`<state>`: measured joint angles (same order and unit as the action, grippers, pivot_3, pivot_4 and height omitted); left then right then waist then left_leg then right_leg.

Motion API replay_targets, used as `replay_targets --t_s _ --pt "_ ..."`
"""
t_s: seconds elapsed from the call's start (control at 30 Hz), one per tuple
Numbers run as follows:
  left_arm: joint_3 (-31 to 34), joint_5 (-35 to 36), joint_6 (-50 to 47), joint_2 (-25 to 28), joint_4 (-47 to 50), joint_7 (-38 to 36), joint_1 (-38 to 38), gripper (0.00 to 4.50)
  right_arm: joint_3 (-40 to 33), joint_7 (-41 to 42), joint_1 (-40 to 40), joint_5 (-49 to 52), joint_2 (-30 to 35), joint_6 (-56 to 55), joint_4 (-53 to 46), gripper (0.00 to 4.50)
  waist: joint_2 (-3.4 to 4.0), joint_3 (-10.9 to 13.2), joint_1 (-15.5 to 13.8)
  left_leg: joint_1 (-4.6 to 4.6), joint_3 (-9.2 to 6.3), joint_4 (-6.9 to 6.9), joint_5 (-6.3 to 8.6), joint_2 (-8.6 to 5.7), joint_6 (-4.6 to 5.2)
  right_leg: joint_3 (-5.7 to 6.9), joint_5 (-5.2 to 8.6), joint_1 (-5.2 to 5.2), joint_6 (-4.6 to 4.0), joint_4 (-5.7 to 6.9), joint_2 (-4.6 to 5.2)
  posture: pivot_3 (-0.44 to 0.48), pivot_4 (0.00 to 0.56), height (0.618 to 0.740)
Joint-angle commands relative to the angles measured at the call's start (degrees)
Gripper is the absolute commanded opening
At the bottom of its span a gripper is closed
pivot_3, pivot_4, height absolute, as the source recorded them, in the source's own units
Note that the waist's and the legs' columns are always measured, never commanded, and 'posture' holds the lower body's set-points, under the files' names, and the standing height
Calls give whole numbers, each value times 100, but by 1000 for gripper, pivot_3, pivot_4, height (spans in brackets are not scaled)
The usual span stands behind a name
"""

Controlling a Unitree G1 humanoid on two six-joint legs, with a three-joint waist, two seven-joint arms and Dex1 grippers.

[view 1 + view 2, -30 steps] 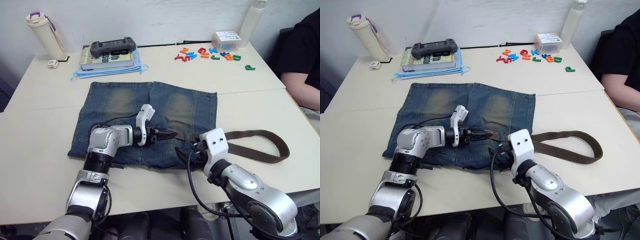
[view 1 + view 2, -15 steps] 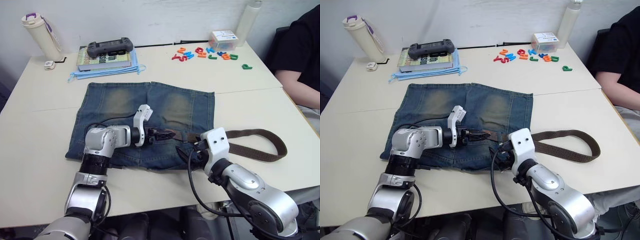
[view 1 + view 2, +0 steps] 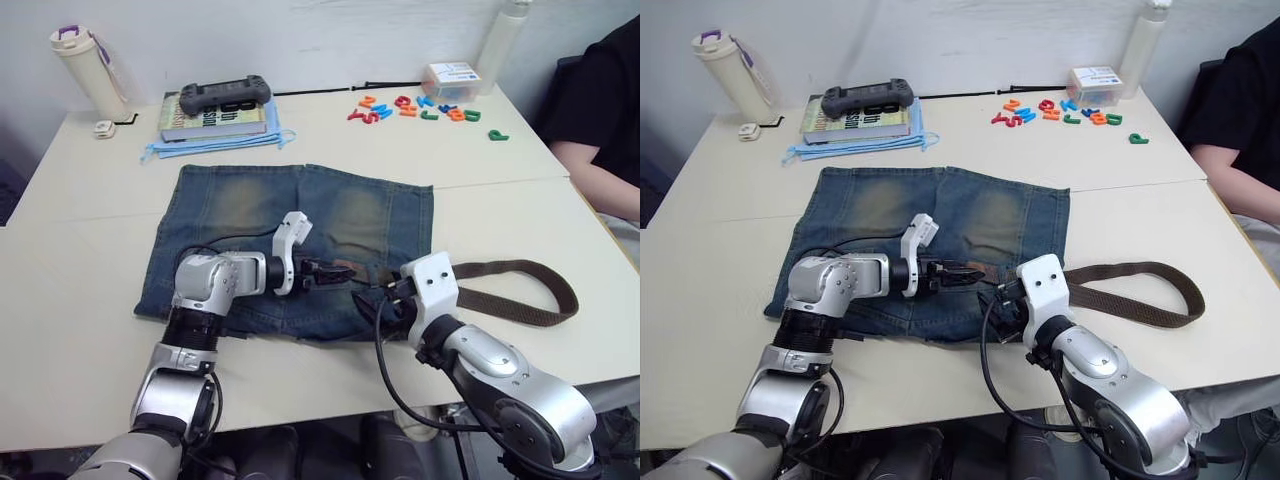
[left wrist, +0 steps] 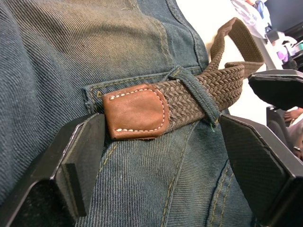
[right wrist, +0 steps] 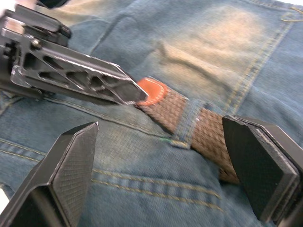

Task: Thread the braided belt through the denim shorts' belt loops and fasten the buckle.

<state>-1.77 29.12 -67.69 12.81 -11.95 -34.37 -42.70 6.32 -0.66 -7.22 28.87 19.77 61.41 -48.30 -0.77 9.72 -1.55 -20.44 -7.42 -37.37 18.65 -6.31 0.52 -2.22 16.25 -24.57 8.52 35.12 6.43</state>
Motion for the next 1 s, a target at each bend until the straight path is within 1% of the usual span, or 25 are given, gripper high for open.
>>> replay_targets --t_s 0.03,0.17,0.23,0.3,0.37,0.4,0.47,0.53,0.57,0.6,0.73,0.8,0.87,1.0 --pt "349 341 -338 -271 -278 6 -131 4183 -17 20 -32 -65 -50 -15 -287 4500 0 0 0 0 0 0 0 -1 0 0 0 0 0 0 1 0 150 731" --pt "860 554 -486 -428 -366 67 -270 4183 -12 26 -24 -105 -83 -7 -295 4500 -1 1 15 -3 0 3 0 0 0 0 0 -5 0 -1 0 0 150 731" --pt "972 622 -561 -476 -342 96 -298 4183 -24 39 -8 -109 -82 -3 -306 4500 -1 1 18 -4 0 4 0 1 0 0 0 -7 0 0 -1 0 150 731" --pt "977 601 -571 -481 -337 140 -291 3670 -24 46 -1 -114 -83 -2 -305 4500 -1 1 30 -5 1 4 0 2 0 -1 0 -10 0 1 -2 0 150 731" --pt "970 573 -556 -471 -345 160 -278 2970 -19 51 -1 -122 -87 -1 -302 4500 -2 1 27 -5 1 5 0 3 0 -1 0 -10 0 1 -2 0 150 731" --pt "980 557 -526 -459 -358 168 -267 2396 -14 52 -6 -131 -91 -1 -298 4500 -2 1 26 -5 1 4 0 2 0 -1 0 -10 0 1 -2 0 150 731" --pt "951 533 -472 -429 -343 151 -250 1760 -18 62 -8 -140 -91 -1 -299 4500 -2 1 24 -5 1 4 0 2 0 -1 0 -10 0 1 -2 0 150 731" --pt "951 546 -477 -404 -319 142 -258 738 -21 70 -11 -148 -93 -2 -299 4500 -1 1 25 -5 1 4 0 2 0 -1 0 -10 0 1 -2 0 150 731" --pt "906 523 -420 -374 -290 114 -254 598 -19 71 -17 -153 -97 -1 -296 4500 -2 1 25 -5 1 4 0 2 0 -1 0 -10 0 1 -2 0 150 731" --pt "900 520 -401 -355 -273 108 -260 36 -14 71 -25 -158 -100 -1 -292 4500 -2 1 25 -5 1 4 0 2 0 -1 0 -10 0 1 -2 0 150 731" --pt "892 602 -449 -254 -122 45 -249 36 -21 68 -18 -169 -96 15 -301 4500 -1 1 29 -5 1 5 0 2 0 -1 0 -10 0 1 -2 0 150 731" --pt "773 602 -437 -108 114 -59 -148 36 -5 58 0 -198 -60 42 -308 4500 -1 1 33 -5 1 5 0 2 0 -1 0 -10 0 1 -2 0 150 731" --pt "833 699 -556 -23 299 -76 -76 36 9 57 17 -234 -37 72 -308 4500 -1 1 40 -5 1 6 0 3 -1 -2 0 -11 0 1 -2 0 150 731" --pt "1343 1072 -857 71 662 13 13 36 9 95 67 -319 40 135 -344 4500 -1 1 37 -5 1 6 0 3 -1 -2 0 -12 0 1 -2 0 150 731"
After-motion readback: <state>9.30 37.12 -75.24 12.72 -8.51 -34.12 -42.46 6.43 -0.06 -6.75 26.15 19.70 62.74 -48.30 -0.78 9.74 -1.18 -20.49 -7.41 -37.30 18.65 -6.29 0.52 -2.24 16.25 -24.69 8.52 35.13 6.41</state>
